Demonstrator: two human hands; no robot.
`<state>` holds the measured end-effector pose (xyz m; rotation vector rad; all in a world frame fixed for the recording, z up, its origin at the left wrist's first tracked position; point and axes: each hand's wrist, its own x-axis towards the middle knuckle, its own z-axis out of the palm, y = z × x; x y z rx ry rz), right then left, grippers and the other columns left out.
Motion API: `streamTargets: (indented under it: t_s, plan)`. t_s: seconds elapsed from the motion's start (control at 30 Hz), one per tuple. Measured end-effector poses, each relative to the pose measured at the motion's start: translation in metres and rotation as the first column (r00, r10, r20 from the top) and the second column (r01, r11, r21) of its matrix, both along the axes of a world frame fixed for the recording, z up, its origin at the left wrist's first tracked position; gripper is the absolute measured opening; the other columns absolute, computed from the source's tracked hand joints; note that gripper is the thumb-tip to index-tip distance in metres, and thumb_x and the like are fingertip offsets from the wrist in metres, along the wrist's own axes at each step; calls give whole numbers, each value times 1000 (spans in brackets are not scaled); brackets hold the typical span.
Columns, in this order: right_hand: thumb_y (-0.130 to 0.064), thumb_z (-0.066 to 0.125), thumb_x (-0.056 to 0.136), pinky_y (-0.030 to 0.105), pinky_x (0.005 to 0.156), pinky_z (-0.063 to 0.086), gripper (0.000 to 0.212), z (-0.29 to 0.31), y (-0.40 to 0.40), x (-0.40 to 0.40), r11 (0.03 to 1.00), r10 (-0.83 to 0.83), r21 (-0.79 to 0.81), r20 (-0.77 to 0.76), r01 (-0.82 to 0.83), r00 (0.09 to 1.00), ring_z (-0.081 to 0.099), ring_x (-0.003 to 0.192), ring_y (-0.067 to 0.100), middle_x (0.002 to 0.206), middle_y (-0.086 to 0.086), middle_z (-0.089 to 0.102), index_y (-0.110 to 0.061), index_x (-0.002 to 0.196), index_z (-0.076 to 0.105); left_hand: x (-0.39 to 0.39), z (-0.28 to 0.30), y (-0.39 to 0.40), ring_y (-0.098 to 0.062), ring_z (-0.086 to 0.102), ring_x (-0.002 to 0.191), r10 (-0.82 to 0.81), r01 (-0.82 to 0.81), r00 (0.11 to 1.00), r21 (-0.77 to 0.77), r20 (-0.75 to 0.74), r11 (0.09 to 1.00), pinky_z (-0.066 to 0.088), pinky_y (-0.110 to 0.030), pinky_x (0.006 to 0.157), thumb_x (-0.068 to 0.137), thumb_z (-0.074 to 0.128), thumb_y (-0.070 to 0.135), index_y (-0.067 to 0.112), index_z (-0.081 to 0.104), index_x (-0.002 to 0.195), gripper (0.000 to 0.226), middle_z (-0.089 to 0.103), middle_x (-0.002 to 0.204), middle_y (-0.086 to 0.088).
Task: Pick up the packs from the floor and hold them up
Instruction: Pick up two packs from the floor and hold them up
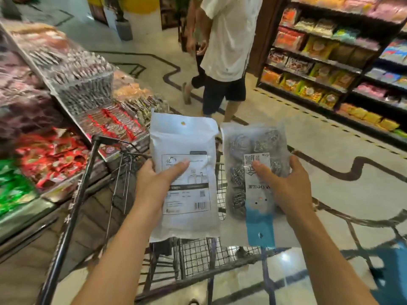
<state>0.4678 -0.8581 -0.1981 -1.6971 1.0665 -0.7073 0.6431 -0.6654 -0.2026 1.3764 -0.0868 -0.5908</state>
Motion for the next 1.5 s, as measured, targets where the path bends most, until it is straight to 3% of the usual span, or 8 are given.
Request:
streamTargets:
  t_s: [0.2, 0.43, 0.6, 0.9, 1.0, 1.2, 1.33, 1.5]
  plan:
    - [-45, 88, 76, 37, 82, 59, 51, -69, -41, 36, 993, 91, 90, -113, -81, 989, 73, 97, 17, 107, -5, 75, -24, 116, 66, 25, -78, -29, -29, 78, 95, 49, -39, 995, 114, -90, 993, 62, -52, 85, 74, 90, 18, 17, 68, 120, 50, 81, 105, -6]
    - [-48, 88, 74, 38, 82, 60, 55, -180, -79, 52, 965, 197, 223, -283, -135, 939, 73, 95, 18, 109, -3, 74, -26, 119, 64, 22, -199, -55, -27, 78, 95, 140, -81, 969, 276, -203, 958, 62, -54, 88, 72, 92, 25, 20, 70, 119, 52, 80, 106, -3]
    - [-55, 88, 72, 50, 90, 61, 72, -266, -96, 47, 941, 245, 313, -372, -127, 895, 74, 100, 26, 115, 4, 73, -20, 129, 61, 6, -286, -59, -25, 75, 103, 171, -41, 941, 401, -292, 915, 59, -53, 94, 60, 95, 40, 24, 68, 122, 69, 79, 111, 1]
    - [-93, 77, 46, 55, 104, 54, 123, -413, -91, 38, 901, 306, 425, -471, -91, 828, 66, 124, 29, 139, 2, 66, -28, 146, 48, -17, -415, -63, -25, 74, 104, 254, -30, 905, 543, -342, 839, 60, -50, 93, 68, 95, 29, 20, 66, 125, 64, 77, 113, -3]
    - [-90, 79, 47, 52, 100, 57, 118, -449, -86, 39, 883, 317, 461, -451, -87, 834, 68, 119, 28, 135, 3, 68, -28, 143, 52, -23, -450, -67, -26, 75, 101, 250, -3, 905, 585, -343, 811, 62, -52, 88, 49, 99, 53, 28, 68, 117, 79, 78, 110, 0]
    - [-84, 82, 52, 53, 102, 56, 115, -497, -74, 33, 858, 286, 513, -451, -16, 846, 67, 122, 28, 137, 3, 67, -24, 145, 50, -28, -495, -64, -15, 73, 95, 199, 27, 936, 622, -291, 782, 59, -18, 66, 79, 89, 22, 13, 69, 122, 48, 76, 107, 0]
    - [-46, 88, 77, 43, 93, 61, 51, -520, -65, 32, 844, 302, 535, -436, -25, 848, 74, 101, 13, 113, -7, 74, -34, 117, 59, -27, -527, -57, -18, 74, 96, 230, 35, 918, 644, -323, 764, 62, -32, 76, 78, 89, 22, 19, 69, 114, 42, 77, 107, 0]
    - [-44, 88, 77, 48, 85, 64, 56, -536, -60, 31, 835, 312, 549, -443, -20, 841, 76, 96, 18, 112, -2, 75, -31, 123, 58, -27, -535, -53, -8, 67, 94, 247, 53, 900, 651, -360, 757, 52, -22, 70, 78, 89, 20, 19, 60, 121, 52, 71, 106, 7]
